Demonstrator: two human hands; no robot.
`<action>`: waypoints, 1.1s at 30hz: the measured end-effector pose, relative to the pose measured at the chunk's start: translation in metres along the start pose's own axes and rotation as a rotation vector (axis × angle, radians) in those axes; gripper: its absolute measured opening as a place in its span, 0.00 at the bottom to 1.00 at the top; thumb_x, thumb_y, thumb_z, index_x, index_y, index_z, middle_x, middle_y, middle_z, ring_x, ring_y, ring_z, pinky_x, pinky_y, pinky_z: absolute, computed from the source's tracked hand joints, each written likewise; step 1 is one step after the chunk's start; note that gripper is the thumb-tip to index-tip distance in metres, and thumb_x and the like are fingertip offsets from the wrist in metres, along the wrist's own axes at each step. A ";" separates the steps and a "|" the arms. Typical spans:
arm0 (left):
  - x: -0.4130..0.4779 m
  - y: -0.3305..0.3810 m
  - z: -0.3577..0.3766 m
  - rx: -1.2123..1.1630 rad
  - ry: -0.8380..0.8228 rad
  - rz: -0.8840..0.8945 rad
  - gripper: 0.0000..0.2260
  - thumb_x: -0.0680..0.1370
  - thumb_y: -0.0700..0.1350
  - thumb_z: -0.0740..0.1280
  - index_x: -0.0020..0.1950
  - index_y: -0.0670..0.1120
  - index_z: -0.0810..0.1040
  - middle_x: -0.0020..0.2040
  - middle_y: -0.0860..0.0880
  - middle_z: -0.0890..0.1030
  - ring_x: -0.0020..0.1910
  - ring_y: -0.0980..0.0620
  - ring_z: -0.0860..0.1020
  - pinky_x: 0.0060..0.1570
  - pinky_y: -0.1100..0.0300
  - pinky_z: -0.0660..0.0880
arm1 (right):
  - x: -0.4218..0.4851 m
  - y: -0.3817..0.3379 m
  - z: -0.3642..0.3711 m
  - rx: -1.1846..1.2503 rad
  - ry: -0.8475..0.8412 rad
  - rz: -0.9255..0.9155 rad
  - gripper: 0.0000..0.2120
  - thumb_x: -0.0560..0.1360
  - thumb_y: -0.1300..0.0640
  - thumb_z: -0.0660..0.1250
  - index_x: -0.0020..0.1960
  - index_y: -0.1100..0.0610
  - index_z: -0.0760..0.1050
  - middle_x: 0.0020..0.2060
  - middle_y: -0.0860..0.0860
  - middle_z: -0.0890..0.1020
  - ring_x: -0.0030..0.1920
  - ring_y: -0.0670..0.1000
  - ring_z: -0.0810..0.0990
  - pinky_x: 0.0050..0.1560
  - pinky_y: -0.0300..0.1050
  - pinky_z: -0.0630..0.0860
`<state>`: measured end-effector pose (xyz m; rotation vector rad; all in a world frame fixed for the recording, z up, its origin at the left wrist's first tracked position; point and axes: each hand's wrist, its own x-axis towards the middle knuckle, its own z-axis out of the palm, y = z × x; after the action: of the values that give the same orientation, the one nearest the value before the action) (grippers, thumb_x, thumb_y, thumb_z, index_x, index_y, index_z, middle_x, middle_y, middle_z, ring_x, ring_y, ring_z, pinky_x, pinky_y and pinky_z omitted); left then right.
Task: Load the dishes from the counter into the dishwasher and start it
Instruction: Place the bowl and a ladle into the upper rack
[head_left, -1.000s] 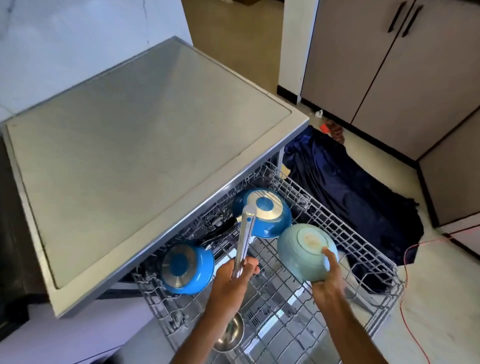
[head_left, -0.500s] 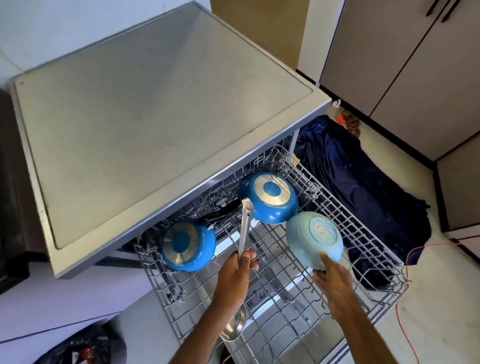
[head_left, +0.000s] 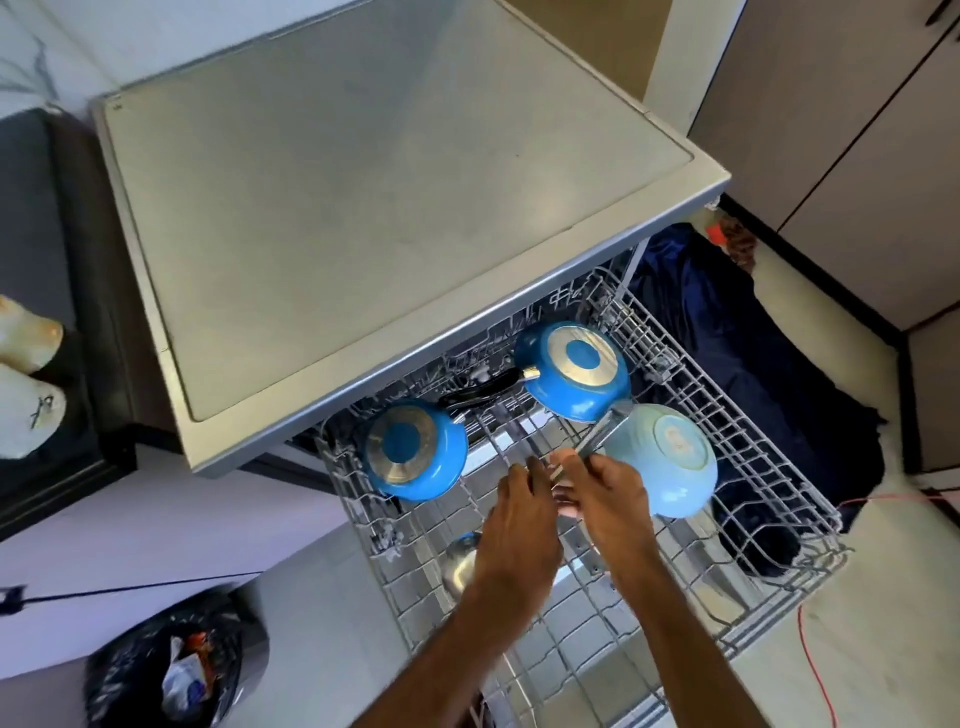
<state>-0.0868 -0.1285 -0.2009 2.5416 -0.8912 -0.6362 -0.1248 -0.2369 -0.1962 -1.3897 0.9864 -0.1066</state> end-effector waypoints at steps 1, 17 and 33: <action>-0.001 -0.002 -0.004 0.039 0.001 0.007 0.35 0.80 0.38 0.67 0.82 0.41 0.50 0.76 0.41 0.62 0.74 0.47 0.65 0.70 0.56 0.71 | 0.003 -0.002 0.002 0.020 0.017 0.022 0.12 0.80 0.54 0.68 0.49 0.63 0.83 0.40 0.58 0.87 0.40 0.56 0.88 0.45 0.58 0.85; -0.007 -0.051 0.009 -0.447 -0.107 -0.031 0.22 0.77 0.67 0.63 0.56 0.49 0.76 0.47 0.51 0.82 0.42 0.57 0.81 0.38 0.59 0.79 | 0.027 -0.030 -0.014 -0.035 0.053 -0.059 0.06 0.81 0.58 0.67 0.53 0.59 0.81 0.43 0.56 0.87 0.43 0.57 0.88 0.44 0.55 0.85; 0.072 -0.082 -0.001 -1.011 -0.011 -0.364 0.22 0.73 0.44 0.77 0.65 0.51 0.77 0.59 0.51 0.82 0.58 0.53 0.81 0.53 0.59 0.81 | -0.032 0.055 -0.039 0.947 0.126 0.345 0.15 0.82 0.61 0.62 0.66 0.65 0.73 0.60 0.67 0.81 0.60 0.62 0.82 0.57 0.52 0.81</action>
<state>0.0039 -0.1158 -0.2601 1.7479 -0.0177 -0.9057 -0.1954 -0.2343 -0.2210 -0.3459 1.0595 -0.3534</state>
